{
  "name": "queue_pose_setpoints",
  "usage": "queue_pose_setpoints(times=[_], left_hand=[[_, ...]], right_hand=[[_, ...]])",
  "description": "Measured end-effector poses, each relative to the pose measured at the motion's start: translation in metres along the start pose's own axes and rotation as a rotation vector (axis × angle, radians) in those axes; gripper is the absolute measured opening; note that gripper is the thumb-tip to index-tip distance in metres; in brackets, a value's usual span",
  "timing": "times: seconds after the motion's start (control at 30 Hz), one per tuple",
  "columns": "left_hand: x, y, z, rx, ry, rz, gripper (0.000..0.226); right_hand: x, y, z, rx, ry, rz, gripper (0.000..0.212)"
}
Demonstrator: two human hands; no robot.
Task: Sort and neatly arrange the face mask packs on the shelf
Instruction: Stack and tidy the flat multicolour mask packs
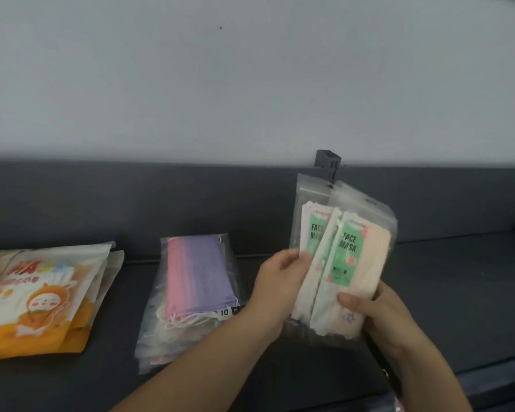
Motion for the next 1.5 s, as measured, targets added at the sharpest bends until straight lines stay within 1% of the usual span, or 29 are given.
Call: queue_pose_setpoints(times=[0.1,0.17,0.23,0.33,0.37,0.43,0.47,0.53,0.57,0.63,0.67,0.73,0.77,0.8,0.83,0.87,0.9,0.93,0.97,1.03,1.07,1.1,1.17,1.23,1.27,1.3,1.37,1.43,1.5], left_hand=[[0.026,-0.006,-0.017,0.000,-0.023,0.069,0.025],[0.040,-0.013,-0.034,0.031,-0.025,0.095,0.028],[0.049,-0.020,-0.056,0.085,-0.018,0.090,0.028],[0.056,-0.033,-0.095,0.173,-0.052,0.139,0.018],[0.057,-0.034,-0.107,0.224,-0.094,0.155,0.023],[0.054,-0.037,-0.130,0.301,-0.183,0.182,0.047],[0.051,-0.037,-0.141,0.324,-0.224,0.206,0.054],[0.049,-0.033,-0.156,0.358,-0.371,0.264,0.053],[0.047,-0.031,-0.162,0.370,-0.516,0.293,0.048],[0.036,-0.033,-0.173,0.376,-0.974,0.342,0.038],[0.030,-0.035,-0.178,0.380,-1.128,0.336,0.034],[0.020,-0.035,-0.185,0.367,-1.192,0.270,0.033],[0.017,-0.036,-0.189,0.366,-1.170,0.244,0.033],[0.013,-0.039,-0.192,0.362,-1.130,0.235,0.033],[0.012,-0.039,-0.194,0.347,-1.075,0.231,0.034],[0.010,-0.040,-0.195,0.323,-0.980,0.236,0.036],[0.012,-0.037,-0.195,0.289,-0.872,0.219,0.038],[0.013,-0.034,-0.194,0.260,-0.742,0.183,0.041],[0.016,-0.029,-0.192,0.234,-0.607,0.122,0.045],[0.021,-0.021,-0.188,0.225,-0.324,-0.037,0.052],[0.022,-0.017,-0.187,0.228,-0.205,-0.101,0.057],[0.022,-0.019,-0.189,0.227,-0.144,-0.127,0.062],[0.019,-0.023,-0.190,0.184,-0.106,-0.128,0.064],[0.018,-0.025,-0.194,0.161,-0.193,-0.077,0.042],[0.017,-0.026,-0.195,0.153,-0.269,-0.042,0.037],[0.015,-0.028,-0.197,0.142,-0.332,-0.025,0.039],[0.014,-0.029,-0.198,0.114,-0.373,-0.034,0.041],[0.014,-0.031,-0.199,0.128,-0.352,-0.040,0.036],[0.015,-0.032,-0.198,0.146,-0.330,-0.049,0.031]], right_hand=[[-0.009,0.001,0.017,-0.003,-0.109,-0.047,0.068],[-0.013,0.002,0.031,0.026,-0.167,-0.057,0.054],[-0.016,0.001,0.045,0.052,-0.210,-0.061,0.048],[-0.018,0.000,0.061,0.050,-0.239,-0.063,0.042],[-0.017,-0.001,0.065,0.053,-0.240,-0.063,0.041],[-0.016,-0.002,0.072,0.065,-0.254,-0.069,0.043],[-0.014,-0.003,0.076,0.069,-0.264,-0.074,0.044],[-0.010,-0.006,0.084,0.068,-0.288,-0.085,0.047],[-0.009,-0.007,0.089,0.062,-0.295,-0.090,0.048],[-0.006,-0.007,0.101,0.035,-0.287,-0.086,0.052],[-0.005,-0.006,0.107,0.014,-0.272,-0.081,0.055],[-0.004,-0.004,0.118,-0.031,-0.248,-0.067,0.057],[-0.003,-0.004,0.123,-0.051,-0.237,-0.050,0.060],[-0.002,-0.004,0.128,-0.071,-0.219,-0.028,0.070],[-0.002,-0.004,0.133,-0.089,-0.185,-0.009,0.086],[-0.001,-0.004,0.138,-0.104,-0.141,0.007,0.100],[-0.001,-0.003,0.144,-0.120,-0.097,0.021,0.107],[-0.001,-0.003,0.150,-0.129,-0.058,0.037,0.104],[-0.002,-0.003,0.155,-0.134,-0.029,0.061,0.092],[-0.004,-0.003,0.165,-0.125,-0.027,0.126,0.057],[-0.004,-0.003,0.169,-0.103,-0.017,0.149,0.047],[-0.004,-0.003,0.173,-0.088,-0.003,0.156,0.043],[-0.001,-0.002,0.181,-0.074,0.030,0.154,0.045],[0.003,0.002,0.187,-0.076,0.056,0.161,0.056],[0.005,0.004,0.188,-0.066,0.067,0.161,0.062],[0.004,0.007,0.188,-0.052,0.089,0.138,0.064],[-0.001,0.010,0.185,-0.040,0.187,0.051,0.063],[-0.005,0.009,0.179,-0.009,0.263,-0.012,0.067],[-0.008,0.005,0.170,0.053,0.278,-0.067,0.071]])
Point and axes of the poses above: each hand's wrist, its own y-axis away from the middle knuckle, its own z-axis out of the palm, x = y × z, the point moved 1 cm from there along -y, towards the middle knuckle, and after that the axes turned 14 degrees about x, right-handed, at the moved point
